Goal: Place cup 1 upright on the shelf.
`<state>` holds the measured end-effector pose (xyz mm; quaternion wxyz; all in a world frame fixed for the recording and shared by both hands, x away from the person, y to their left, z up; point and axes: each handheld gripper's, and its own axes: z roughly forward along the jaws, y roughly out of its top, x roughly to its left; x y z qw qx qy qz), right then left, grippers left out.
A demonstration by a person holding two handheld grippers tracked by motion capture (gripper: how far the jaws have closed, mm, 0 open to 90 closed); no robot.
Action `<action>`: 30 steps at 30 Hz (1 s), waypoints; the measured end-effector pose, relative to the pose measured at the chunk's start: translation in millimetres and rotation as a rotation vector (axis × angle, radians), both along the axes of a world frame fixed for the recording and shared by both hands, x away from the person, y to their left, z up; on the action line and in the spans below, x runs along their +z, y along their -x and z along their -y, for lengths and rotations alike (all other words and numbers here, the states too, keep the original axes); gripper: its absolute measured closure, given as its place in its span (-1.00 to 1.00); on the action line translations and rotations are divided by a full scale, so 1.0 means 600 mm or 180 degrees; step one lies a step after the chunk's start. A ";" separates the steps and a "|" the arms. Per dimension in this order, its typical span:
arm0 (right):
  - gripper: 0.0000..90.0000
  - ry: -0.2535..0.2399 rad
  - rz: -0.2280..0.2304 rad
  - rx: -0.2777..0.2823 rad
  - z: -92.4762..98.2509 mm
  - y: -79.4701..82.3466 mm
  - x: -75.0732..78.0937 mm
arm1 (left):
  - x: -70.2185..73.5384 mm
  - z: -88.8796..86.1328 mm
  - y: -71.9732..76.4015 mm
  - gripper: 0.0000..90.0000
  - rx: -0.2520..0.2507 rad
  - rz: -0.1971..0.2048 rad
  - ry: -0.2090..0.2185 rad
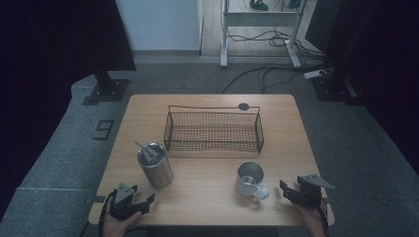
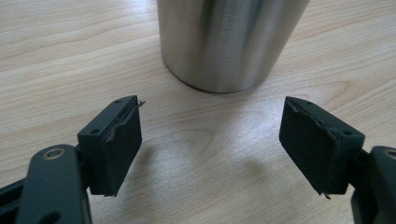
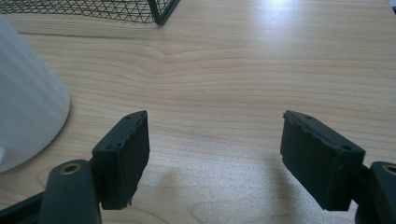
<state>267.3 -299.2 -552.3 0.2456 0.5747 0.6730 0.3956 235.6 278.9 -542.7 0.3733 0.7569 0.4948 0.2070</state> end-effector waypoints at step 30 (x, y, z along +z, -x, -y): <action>-0.48 0.0000 -0.0024 0.0031 -0.001 -0.003 0.000 | 0.004 0.004 0.006 -0.64 -0.0007 0.0015 0.0149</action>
